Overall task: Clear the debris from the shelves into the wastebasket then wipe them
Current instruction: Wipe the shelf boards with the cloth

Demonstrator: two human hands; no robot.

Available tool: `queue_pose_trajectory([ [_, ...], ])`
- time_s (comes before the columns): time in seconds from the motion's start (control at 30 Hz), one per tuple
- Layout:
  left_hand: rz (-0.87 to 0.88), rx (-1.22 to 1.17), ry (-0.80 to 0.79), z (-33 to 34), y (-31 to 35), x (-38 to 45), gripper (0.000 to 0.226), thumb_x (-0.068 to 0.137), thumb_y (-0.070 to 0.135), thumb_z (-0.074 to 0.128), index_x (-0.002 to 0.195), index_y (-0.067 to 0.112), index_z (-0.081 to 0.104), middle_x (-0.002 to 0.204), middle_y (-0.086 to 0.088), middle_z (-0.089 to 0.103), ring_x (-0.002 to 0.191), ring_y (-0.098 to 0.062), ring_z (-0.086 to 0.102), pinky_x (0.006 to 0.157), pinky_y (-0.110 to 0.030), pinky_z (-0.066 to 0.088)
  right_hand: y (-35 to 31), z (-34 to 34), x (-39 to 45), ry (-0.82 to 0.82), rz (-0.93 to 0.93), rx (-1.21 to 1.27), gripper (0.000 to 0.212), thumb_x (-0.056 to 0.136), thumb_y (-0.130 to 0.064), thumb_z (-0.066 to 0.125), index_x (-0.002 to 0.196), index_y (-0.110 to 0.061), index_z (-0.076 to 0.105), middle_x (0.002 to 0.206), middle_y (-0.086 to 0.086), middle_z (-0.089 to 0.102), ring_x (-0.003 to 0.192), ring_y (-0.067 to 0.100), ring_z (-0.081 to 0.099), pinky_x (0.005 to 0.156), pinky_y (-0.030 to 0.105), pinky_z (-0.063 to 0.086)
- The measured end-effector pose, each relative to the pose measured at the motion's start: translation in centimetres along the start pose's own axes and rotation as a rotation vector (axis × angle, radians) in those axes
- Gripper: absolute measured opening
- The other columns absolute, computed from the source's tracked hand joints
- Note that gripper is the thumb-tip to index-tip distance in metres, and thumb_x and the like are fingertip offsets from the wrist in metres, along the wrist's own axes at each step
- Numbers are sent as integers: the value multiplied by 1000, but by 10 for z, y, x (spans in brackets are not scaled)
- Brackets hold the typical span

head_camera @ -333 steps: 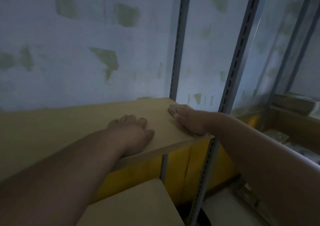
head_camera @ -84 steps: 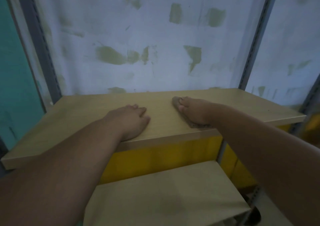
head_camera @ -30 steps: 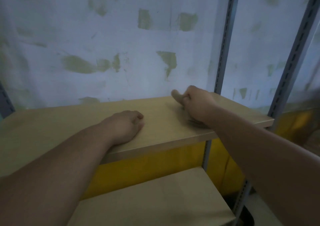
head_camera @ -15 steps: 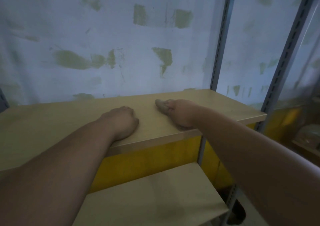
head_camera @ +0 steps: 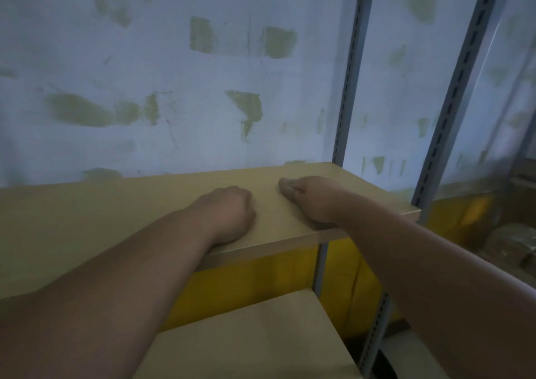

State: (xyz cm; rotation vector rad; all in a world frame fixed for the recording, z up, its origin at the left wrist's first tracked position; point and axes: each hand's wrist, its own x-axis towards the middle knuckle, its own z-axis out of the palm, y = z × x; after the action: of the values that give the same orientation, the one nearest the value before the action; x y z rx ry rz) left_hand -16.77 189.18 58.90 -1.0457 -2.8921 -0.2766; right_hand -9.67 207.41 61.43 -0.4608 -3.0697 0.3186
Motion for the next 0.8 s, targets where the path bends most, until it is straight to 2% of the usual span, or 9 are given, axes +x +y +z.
queue_pose_trajectory([
  [0.07, 16, -8, -38, 3, 27, 20, 48, 96, 43, 40, 138, 20, 48, 145, -8, 47, 127, -29, 49, 103, -44, 42, 4, 1, 2, 30, -86, -12, 38, 106, -29, 32, 136, -12, 48, 140, 14, 49, 120, 32, 49, 101, 42, 40],
  [0.1, 12, -21, -49, 6, 35, 29, 51, 96, 46, 39, 139, 20, 47, 146, -8, 47, 127, -29, 48, 103, -44, 42, 7, 1, 3, 17, -118, -11, 38, 105, -31, 34, 136, -13, 47, 142, 13, 47, 124, 32, 46, 102, 42, 38],
  [0.2, 13, -53, -62, 12, 45, 42, 62, 94, 61, 30, 139, 21, 47, 146, -8, 48, 128, -28, 48, 103, -43, 41, 17, 1, 10, -82, -209, -55, 53, 105, -39, 33, 152, -15, 26, 160, 7, 21, 146, 26, 19, 114, 40, 19],
  [0.27, 12, -20, -82, 16, 46, 45, 63, 99, 58, 30, 150, 21, 35, 158, -4, 33, 142, -23, 34, 113, -39, 30, 25, 1, 14, -127, -226, -96, 60, 105, -43, 27, 156, -16, 9, 164, 3, 4, 150, 21, 2, 118, 38, 8],
  [0.37, 22, 37, -103, 17, 49, 46, 63, 102, 50, 32, 157, 23, 19, 166, 1, 13, 151, -15, 13, 120, -33, 16, 43, 0, 21, -116, -181, -143, 59, 106, -40, 21, 156, -13, 5, 164, 5, 0, 150, 21, -2, 119, 39, 6],
  [0.5, 16, 43, -116, 18, 52, 48, 63, 102, 52, 28, 158, 26, 14, 166, 4, 7, 152, -13, 8, 121, -34, 14, 77, -9, 24, -80, -73, -151, 58, 107, -36, 20, 155, -8, 8, 163, 7, 4, 150, 22, 3, 119, 38, 10],
  [0.6, 21, 55, -119, 21, 51, 50, 64, 102, 53, 27, 158, 27, 13, 166, 5, 6, 152, -13, 8, 121, -34, 13, 109, -20, 21, -50, 43, -173, 56, 106, -35, 22, 154, -6, 16, 160, 13, 16, 146, 26, 18, 116, 37, 18],
  [0.7, 30, 50, -127, 21, 50, 52, 64, 102, 53, 28, 158, 27, 13, 166, 5, 6, 152, -13, 8, 121, -34, 13, 124, -21, 18, -17, 104, -201, 46, 104, -31, 28, 144, -9, 33, 146, 18, 39, 129, 32, 42, 107, 41, 35],
  [0.8, 19, 44, -109, 21, 45, 50, 64, 101, 53, 29, 158, 26, 15, 166, 5, 7, 151, -13, 9, 121, -33, 13, 118, -21, 17, 9, 87, -279, 39, 97, -17, 45, 133, -14, 30, 117, 15, 56, 100, 28, 58, 90, 43, 52],
])
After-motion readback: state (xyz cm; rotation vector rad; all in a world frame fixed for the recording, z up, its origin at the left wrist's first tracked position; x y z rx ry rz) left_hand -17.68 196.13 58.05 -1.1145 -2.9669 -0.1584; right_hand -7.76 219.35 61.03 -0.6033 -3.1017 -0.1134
